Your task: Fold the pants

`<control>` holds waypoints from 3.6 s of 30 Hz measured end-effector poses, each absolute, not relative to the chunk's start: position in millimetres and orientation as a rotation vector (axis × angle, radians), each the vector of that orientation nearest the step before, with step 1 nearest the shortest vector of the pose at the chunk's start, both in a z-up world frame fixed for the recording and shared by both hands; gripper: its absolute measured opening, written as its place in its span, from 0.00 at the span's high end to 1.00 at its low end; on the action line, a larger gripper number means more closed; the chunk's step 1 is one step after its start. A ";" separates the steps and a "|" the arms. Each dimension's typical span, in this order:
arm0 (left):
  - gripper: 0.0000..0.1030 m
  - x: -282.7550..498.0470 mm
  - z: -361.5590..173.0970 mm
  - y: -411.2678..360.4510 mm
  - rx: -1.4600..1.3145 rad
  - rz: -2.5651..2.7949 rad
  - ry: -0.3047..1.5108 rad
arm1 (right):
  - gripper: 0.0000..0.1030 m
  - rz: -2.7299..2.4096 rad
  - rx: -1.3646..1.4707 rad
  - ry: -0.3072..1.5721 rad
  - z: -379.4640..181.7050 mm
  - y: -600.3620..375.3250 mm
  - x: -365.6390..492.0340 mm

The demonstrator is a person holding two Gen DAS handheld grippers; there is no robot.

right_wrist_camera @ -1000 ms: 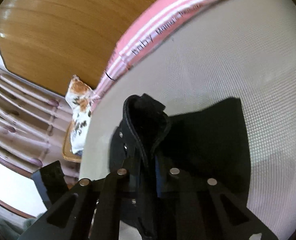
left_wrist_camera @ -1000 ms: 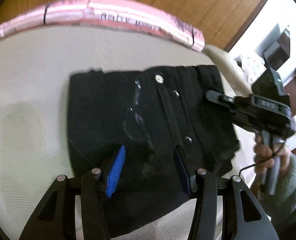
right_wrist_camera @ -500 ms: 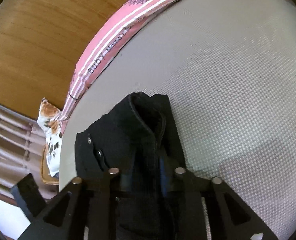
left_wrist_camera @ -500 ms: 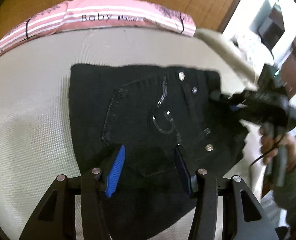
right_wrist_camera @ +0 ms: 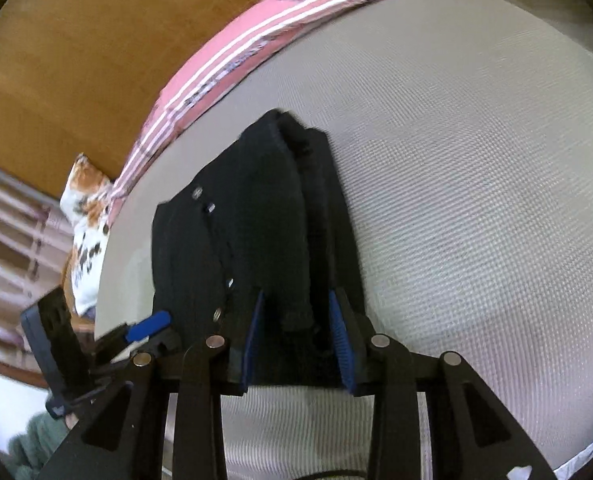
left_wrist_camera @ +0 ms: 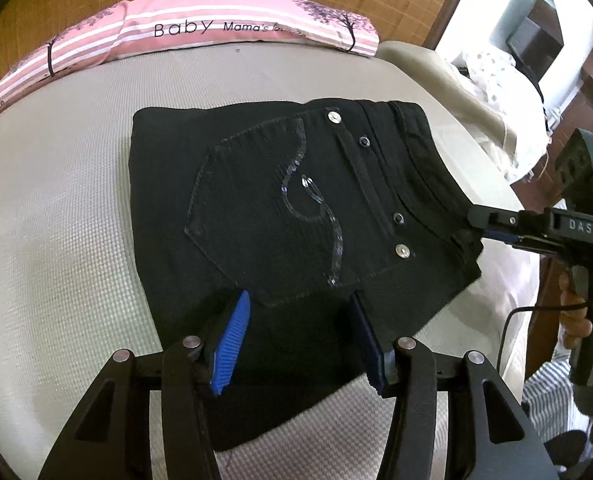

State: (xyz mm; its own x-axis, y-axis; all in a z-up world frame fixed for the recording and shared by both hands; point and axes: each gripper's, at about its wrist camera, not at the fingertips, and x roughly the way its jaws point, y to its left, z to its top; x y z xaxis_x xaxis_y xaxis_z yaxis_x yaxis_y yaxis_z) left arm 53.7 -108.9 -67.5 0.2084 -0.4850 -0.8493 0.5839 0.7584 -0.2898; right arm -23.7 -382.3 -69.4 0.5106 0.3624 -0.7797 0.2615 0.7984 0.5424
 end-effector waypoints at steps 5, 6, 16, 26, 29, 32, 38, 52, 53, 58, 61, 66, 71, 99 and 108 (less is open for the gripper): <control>0.48 47.4 -61.4 -107.0 0.099 -0.751 1.146 | 0.87 0.031 0.604 1.016 -51.5 -372.6 -34.0; 0.48 45.8 -59.9 -106.0 0.095 -0.755 1.147 | 0.88 0.026 0.605 1.007 -48.3 -372.8 -37.1; 0.48 43.5 -69.9 -106.3 0.131 -0.730 1.167 | 0.88 -0.031 0.611 1.061 -75.1 -372.8 -43.4; 0.48 37.3 -70.3 -110.1 0.151 -0.703 1.142 | 0.79 -0.052 0.631 1.062 -75.1 -373.5 -45.3; 0.48 34.6 -69.7 -110.7 0.155 -0.693 1.132 | 0.74 -0.070 0.651 1.061 -74.9 -376.3 -47.4; 0.48 33.7 -65.0 -107.5 0.155 -0.667 1.115 | 0.70 -0.081 0.652 1.056 -69.5 -376.9 -49.0; 0.48 50.7 -45.6 -83.2 0.063 -0.605 1.031 | 0.70 -0.107 0.546 0.989 -39.5 -375.3 -45.9; 0.48 123.2 -47.7 -100.5 0.089 -0.540 0.996 | 0.76 -0.064 0.342 0.930 -14.6 -352.3 40.3; 0.48 126.3 -49.6 -103.0 0.093 -0.540 0.998 | 0.76 -0.065 0.332 0.933 -16.7 -351.2 46.4; 0.48 135.5 -72.2 -116.1 0.154 -0.536 1.026 | 0.83 -0.089 0.306 1.002 -45.8 -354.5 67.2; 0.46 134.4 -78.4 -121.0 0.192 -0.536 1.021 | 0.83 -0.081 0.305 1.018 -58.6 -354.3 68.9; 0.45 135.0 -79.9 -123.1 0.203 -0.529 1.022 | 0.83 -0.077 0.309 1.020 -60.8 -356.0 69.2; 0.44 130.8 -78.2 -119.7 0.198 -0.518 1.022 | 0.80 -0.068 0.302 1.016 -58.0 -354.4 60.3; 0.37 96.5 -86.3 -62.0 -0.068 -0.568 1.220 | 0.46 0.102 0.607 1.094 -93.8 -397.2 16.3; 0.35 115.4 -91.5 -54.7 -0.249 -0.677 1.290 | 0.48 0.312 0.758 1.135 -107.5 -424.8 21.9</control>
